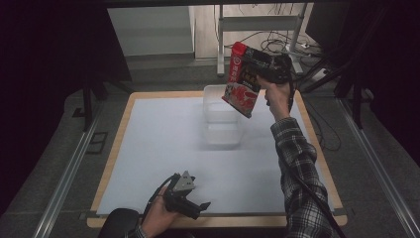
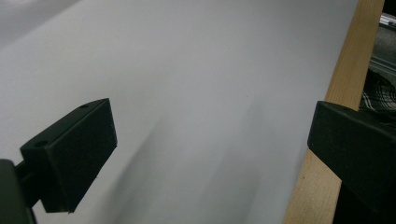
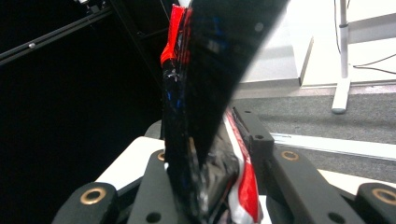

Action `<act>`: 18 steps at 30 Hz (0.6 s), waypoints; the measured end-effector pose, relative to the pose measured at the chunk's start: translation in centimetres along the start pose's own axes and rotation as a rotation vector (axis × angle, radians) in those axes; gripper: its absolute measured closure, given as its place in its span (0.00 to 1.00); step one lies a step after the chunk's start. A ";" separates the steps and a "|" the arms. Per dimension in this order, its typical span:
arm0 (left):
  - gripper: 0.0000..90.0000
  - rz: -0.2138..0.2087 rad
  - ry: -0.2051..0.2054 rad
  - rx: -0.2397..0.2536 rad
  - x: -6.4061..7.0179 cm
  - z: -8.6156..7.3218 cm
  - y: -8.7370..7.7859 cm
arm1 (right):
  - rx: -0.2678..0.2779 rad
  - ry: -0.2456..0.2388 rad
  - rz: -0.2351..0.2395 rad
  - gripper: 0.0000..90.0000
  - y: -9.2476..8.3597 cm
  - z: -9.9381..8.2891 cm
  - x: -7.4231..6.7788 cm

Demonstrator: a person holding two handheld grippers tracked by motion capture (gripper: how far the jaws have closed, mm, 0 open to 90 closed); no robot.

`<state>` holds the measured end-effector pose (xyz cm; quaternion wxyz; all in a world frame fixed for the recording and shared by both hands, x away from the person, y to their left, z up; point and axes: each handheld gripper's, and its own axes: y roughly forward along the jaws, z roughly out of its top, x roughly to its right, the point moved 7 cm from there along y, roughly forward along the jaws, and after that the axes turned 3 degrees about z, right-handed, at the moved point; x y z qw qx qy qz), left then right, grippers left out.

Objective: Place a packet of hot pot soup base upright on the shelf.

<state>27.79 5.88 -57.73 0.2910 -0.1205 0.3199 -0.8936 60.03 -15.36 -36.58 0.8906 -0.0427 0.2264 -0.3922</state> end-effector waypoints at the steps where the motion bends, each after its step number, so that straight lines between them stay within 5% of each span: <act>1: 0.01 -0.001 0.001 -0.001 0.0 0.0 0.0 | 0.012 0.003 0.000 0.81 0.6 0.0 0.1; 18: 0.01 -0.003 0.004 -0.006 0.0 -0.1 0.0 | -0.006 -0.053 -0.009 0.81 6.1 -0.5 0.1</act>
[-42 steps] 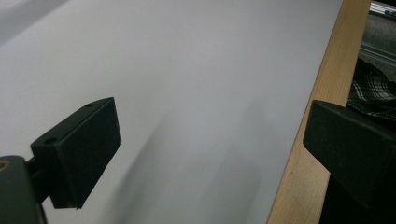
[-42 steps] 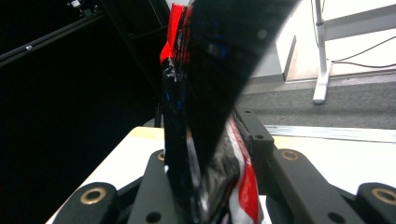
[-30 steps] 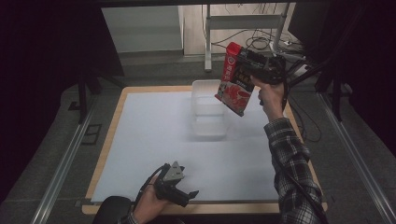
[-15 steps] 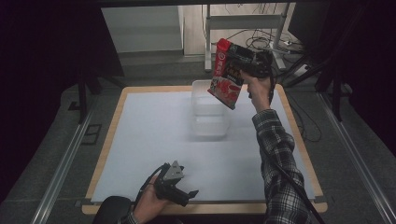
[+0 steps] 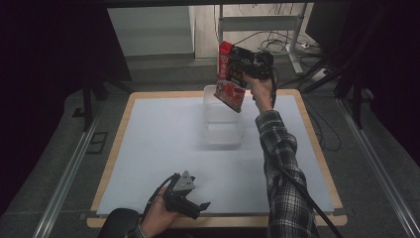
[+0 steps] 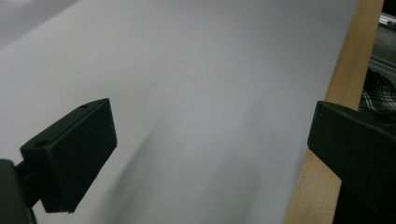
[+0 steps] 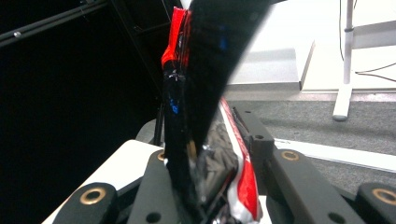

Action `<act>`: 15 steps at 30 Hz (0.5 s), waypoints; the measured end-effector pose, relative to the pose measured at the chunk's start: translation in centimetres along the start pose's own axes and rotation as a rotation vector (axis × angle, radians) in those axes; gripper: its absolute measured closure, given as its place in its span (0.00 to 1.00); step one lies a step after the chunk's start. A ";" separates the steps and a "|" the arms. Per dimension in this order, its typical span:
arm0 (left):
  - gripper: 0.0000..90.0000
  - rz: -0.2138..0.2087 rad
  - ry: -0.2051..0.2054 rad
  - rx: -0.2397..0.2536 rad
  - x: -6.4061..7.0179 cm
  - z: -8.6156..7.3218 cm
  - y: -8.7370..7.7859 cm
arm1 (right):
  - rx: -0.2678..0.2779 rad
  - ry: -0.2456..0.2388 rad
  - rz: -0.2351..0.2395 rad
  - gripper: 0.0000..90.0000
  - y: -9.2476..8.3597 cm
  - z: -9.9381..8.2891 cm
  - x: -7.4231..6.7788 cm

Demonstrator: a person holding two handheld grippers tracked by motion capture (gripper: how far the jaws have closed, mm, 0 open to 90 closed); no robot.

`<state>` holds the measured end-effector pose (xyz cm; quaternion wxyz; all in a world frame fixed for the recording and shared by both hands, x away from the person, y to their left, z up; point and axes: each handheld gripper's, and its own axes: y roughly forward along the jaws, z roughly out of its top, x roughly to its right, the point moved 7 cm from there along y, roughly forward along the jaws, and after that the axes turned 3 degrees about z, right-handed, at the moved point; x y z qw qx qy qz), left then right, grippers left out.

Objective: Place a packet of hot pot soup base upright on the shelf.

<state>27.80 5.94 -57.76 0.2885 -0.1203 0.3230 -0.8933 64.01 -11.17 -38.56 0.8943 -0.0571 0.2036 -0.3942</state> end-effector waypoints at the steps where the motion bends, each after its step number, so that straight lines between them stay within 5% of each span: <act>1: 0.01 -0.001 0.002 -0.001 0.0 0.0 0.0 | 0.000 0.000 0.000 0.81 0.0 0.0 0.0; 15: 0.01 -0.001 0.007 -0.001 0.1 0.0 0.0 | -0.067 -0.076 0.012 0.80 4.0 -3.3 -1.0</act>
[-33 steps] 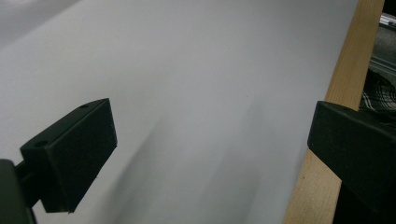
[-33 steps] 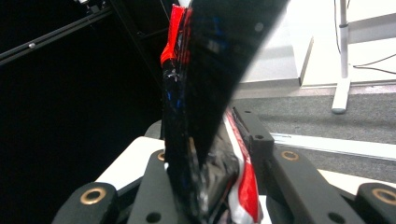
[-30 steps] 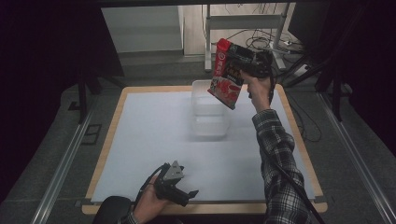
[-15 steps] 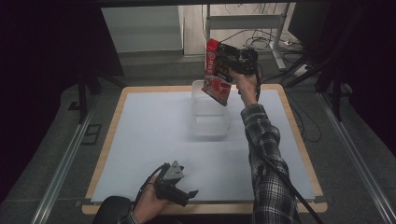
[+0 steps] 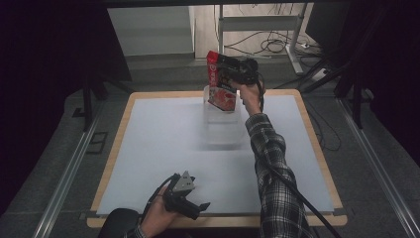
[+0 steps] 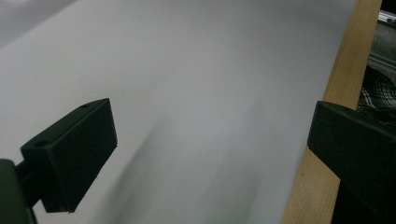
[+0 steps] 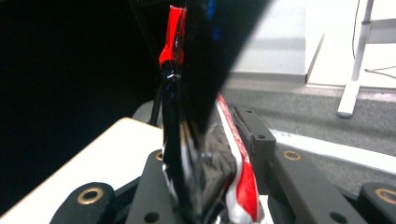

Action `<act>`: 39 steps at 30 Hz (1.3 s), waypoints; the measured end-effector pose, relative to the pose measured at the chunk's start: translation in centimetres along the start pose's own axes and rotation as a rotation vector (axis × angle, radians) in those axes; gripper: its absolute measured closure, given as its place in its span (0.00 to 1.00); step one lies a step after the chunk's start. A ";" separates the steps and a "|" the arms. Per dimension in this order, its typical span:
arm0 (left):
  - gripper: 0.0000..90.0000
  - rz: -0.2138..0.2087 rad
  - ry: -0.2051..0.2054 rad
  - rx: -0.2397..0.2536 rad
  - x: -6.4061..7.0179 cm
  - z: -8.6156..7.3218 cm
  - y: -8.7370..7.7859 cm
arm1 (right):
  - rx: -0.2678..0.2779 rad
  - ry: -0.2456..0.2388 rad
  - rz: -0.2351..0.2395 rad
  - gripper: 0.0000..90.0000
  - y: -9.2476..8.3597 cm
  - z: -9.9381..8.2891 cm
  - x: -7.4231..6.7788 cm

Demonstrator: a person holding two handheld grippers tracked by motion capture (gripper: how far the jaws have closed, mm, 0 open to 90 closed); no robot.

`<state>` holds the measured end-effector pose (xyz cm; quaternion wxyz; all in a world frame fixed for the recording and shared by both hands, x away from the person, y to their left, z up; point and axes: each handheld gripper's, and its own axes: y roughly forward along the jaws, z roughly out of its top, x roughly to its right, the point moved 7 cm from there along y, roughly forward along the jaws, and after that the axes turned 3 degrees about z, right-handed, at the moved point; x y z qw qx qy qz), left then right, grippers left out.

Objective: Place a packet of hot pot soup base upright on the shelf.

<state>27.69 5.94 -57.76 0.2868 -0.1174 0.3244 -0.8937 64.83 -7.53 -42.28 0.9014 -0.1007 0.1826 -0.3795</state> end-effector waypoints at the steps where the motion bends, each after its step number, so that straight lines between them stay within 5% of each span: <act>1: 0.01 0.000 0.001 0.000 0.0 0.0 0.0 | -0.009 -0.006 0.001 0.80 0.1 -0.4 0.0; 9: 0.01 0.000 -0.001 -0.002 0.1 0.0 0.1 | -0.009 0.018 0.002 0.73 -0.2 -2.7 0.7; 15: 0.01 -0.001 0.002 -0.005 0.1 0.0 0.2 | -0.008 0.021 -0.012 0.58 -1.1 -2.8 1.5; 24: 0.01 0.000 0.002 -0.006 0.2 0.0 0.3 | -0.045 -0.065 -0.028 0.39 -1.8 -2.7 1.0; 39: 0.01 -0.005 -0.004 0.001 0.2 0.0 0.3 | -0.099 -0.092 -0.009 0.25 -3.5 -2.8 0.4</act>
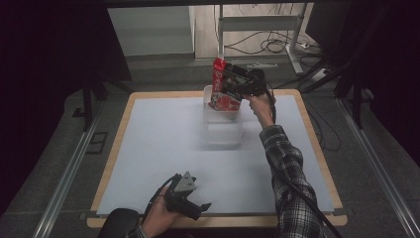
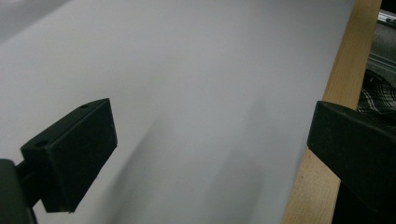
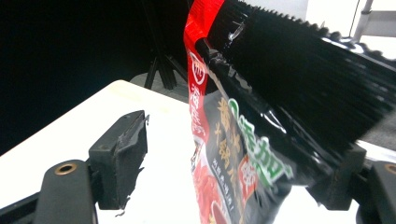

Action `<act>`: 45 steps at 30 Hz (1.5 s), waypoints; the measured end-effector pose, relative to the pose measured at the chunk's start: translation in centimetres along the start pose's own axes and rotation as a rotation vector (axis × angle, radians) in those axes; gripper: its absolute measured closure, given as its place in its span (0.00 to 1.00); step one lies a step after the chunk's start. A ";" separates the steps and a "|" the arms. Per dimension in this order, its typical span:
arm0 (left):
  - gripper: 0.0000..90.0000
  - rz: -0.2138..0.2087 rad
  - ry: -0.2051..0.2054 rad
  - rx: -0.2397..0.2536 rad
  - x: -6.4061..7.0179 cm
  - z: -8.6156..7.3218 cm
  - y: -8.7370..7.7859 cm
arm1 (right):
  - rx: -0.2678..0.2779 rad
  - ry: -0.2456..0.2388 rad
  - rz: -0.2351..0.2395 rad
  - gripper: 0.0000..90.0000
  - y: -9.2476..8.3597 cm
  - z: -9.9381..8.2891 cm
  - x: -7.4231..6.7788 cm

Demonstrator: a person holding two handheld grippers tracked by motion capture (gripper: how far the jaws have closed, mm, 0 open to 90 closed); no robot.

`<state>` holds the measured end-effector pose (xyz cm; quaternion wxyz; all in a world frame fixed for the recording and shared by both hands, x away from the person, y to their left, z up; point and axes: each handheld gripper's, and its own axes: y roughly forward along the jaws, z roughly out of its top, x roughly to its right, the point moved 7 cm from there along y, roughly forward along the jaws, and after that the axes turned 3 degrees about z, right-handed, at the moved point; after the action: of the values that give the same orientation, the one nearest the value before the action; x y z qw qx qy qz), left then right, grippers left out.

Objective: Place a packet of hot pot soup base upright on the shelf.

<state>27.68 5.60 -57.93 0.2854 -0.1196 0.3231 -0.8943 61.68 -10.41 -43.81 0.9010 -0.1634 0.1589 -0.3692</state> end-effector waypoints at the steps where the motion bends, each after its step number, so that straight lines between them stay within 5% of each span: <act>1: 0.01 0.000 -0.002 0.000 0.0 0.0 0.0 | 0.001 0.005 0.004 0.25 -0.2 0.0 0.0; 26: 0.01 -0.022 -0.015 0.023 0.1 0.2 -0.2 | -0.003 -0.069 -0.018 0.14 -5.1 0.1 -1.0; 45: 0.02 -0.048 -0.027 0.022 0.3 0.3 -0.3 | -0.057 -0.063 0.007 0.09 -7.5 -3.8 -2.2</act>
<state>27.42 5.51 -57.49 0.2693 -0.1363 0.3063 -0.9028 54.04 -14.56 -43.74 0.9018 -0.2000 0.1415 -0.3559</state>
